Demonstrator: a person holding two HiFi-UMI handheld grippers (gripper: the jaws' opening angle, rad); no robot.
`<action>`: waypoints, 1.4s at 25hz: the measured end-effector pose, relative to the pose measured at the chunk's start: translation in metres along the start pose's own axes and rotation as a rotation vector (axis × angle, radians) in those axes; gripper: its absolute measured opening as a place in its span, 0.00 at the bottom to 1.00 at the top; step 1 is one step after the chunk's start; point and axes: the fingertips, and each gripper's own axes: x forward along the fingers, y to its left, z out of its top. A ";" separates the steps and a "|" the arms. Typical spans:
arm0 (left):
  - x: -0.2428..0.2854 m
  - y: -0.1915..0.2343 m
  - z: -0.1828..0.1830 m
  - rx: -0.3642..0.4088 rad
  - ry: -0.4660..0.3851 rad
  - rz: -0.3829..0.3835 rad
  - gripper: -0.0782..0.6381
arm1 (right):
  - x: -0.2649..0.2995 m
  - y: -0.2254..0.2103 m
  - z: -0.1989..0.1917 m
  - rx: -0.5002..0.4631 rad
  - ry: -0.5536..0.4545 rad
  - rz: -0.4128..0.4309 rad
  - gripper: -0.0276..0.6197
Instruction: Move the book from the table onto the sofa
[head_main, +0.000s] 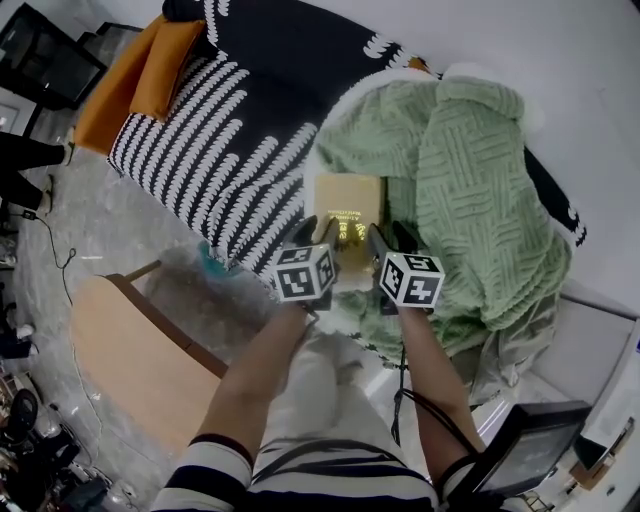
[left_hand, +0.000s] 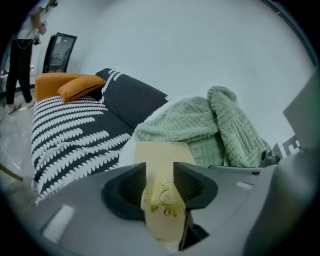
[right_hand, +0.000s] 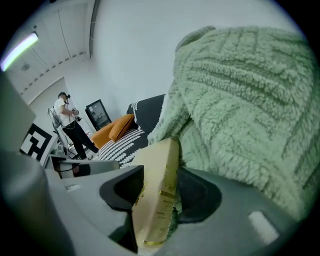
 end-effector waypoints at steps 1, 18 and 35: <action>-0.002 -0.001 -0.001 0.002 -0.001 0.004 0.34 | -0.002 -0.001 0.001 -0.009 -0.010 -0.012 0.33; -0.039 -0.020 -0.012 0.046 -0.037 0.028 0.12 | -0.040 0.014 0.007 -0.055 -0.103 -0.026 0.05; -0.098 -0.076 -0.042 0.097 -0.092 -0.052 0.12 | -0.108 0.041 -0.015 -0.085 -0.142 0.016 0.05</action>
